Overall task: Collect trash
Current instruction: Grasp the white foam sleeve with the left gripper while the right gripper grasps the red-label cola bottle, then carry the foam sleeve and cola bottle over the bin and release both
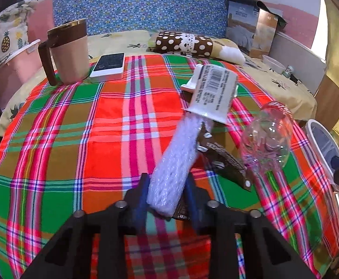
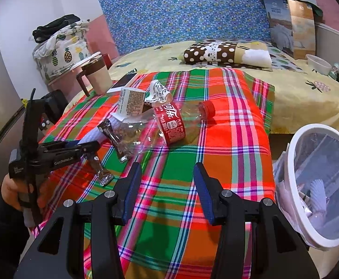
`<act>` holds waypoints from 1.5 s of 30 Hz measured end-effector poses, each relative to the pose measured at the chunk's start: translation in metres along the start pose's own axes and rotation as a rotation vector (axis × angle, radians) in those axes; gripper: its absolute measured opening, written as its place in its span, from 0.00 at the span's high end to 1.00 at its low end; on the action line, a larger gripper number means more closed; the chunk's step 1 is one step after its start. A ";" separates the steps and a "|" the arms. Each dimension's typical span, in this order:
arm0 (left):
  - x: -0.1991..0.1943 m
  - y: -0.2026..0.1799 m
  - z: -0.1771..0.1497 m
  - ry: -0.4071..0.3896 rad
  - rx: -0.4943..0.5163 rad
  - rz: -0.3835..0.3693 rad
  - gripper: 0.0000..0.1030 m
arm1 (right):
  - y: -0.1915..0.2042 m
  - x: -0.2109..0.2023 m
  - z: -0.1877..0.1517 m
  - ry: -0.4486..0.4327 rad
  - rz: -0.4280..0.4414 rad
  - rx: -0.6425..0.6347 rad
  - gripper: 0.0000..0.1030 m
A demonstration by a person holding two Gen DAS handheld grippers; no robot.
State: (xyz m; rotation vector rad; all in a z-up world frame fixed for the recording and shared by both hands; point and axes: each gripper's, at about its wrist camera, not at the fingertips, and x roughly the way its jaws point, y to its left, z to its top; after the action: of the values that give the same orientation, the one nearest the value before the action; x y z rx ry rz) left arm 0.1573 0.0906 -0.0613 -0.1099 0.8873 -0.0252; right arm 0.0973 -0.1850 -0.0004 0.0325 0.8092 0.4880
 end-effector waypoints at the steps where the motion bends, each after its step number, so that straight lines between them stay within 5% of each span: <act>1: -0.002 -0.003 -0.001 -0.003 0.001 -0.015 0.77 | 0.000 0.000 0.000 0.000 -0.001 0.001 0.53; 13: -0.025 -0.073 -0.013 -0.037 0.158 -0.186 0.79 | -0.010 -0.008 -0.003 -0.021 -0.012 0.043 0.53; 17: -0.028 -0.073 -0.016 -0.040 0.140 -0.174 0.79 | -0.016 -0.008 0.001 -0.048 -0.005 0.097 0.52; 19: -0.031 -0.067 -0.016 -0.048 0.103 -0.158 0.79 | -0.015 -0.007 0.005 -0.065 -0.001 0.115 0.39; 22: -0.034 -0.058 -0.016 -0.055 0.056 -0.122 0.79 | -0.012 0.000 0.014 -0.082 -0.002 0.118 0.38; 30: -0.026 -0.043 -0.014 -0.049 0.002 -0.071 0.76 | -0.003 0.038 0.034 0.024 -0.024 0.047 0.38; 35: -0.020 -0.042 -0.007 -0.046 0.015 -0.097 0.51 | -0.009 0.053 0.045 0.119 -0.064 0.037 0.38; 43: -0.003 -0.053 0.006 -0.019 0.073 -0.115 0.50 | -0.019 0.066 0.042 0.215 -0.066 0.090 0.38; 45: 0.000 -0.057 0.006 -0.012 0.086 -0.122 0.61 | -0.020 0.066 0.041 0.222 -0.055 0.097 0.39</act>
State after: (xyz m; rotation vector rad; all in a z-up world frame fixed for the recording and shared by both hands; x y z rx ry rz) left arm 0.1636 0.0347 -0.0515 -0.0833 0.8651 -0.1762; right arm 0.1731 -0.1678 -0.0218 0.0464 1.0489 0.4046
